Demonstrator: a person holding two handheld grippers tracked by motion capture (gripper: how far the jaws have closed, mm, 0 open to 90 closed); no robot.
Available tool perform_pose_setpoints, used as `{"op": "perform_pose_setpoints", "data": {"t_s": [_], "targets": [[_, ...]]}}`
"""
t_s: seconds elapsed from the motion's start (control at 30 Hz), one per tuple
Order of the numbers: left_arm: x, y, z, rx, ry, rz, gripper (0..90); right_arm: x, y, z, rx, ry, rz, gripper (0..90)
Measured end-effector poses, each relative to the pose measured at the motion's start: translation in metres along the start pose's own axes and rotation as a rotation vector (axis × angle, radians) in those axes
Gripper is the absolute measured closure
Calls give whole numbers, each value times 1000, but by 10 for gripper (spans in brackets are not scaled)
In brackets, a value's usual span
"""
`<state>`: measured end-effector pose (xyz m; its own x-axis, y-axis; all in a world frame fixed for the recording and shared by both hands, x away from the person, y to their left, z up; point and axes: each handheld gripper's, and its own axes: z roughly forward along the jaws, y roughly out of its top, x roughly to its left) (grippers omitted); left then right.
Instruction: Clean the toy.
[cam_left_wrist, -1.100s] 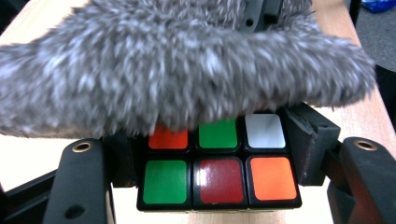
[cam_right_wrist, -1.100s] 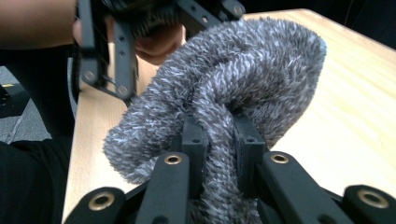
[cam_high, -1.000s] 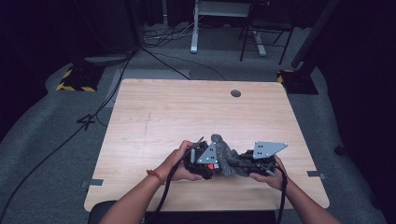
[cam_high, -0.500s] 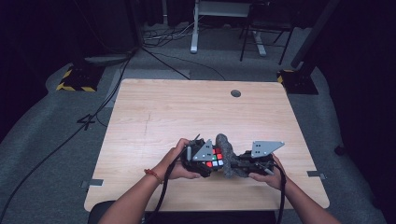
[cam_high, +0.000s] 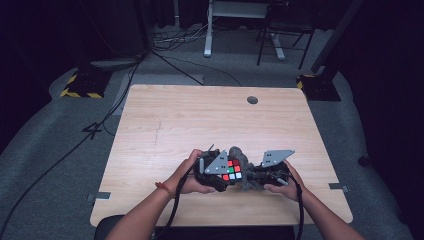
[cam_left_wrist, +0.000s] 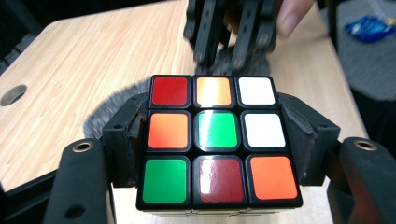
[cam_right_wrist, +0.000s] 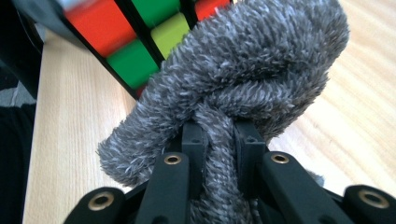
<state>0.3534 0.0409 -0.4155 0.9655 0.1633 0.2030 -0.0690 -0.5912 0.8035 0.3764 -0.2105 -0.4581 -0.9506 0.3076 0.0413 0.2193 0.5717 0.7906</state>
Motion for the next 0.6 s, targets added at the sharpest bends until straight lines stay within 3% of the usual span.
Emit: {"op": "perform_pose_setpoints", "data": {"t_s": [0.13,0.2,0.27,0.33,0.43,0.53,0.6], "targets": [[0,0,-1,-11,1,6,337,-1,-1,-1,-12,24,15,788],[1,-1,-1,-13,-6,-1,337,-1,-1,-3,-44,44,13,788],[1,-2,1,11,-3,-1,337,2,1,-7,-64,38,-4,789],[1,-4,5,37,-2,9,337,6,6,-15,-123,47,-10,789],[-1,-4,9,44,-5,12,337,15,13,-23,-147,11,-55,789],[-2,-2,8,40,-3,15,337,14,13,-26,-180,4,-32,787],[-4,0,8,41,-1,29,337,12,14,-25,-172,-8,-18,787]]}}
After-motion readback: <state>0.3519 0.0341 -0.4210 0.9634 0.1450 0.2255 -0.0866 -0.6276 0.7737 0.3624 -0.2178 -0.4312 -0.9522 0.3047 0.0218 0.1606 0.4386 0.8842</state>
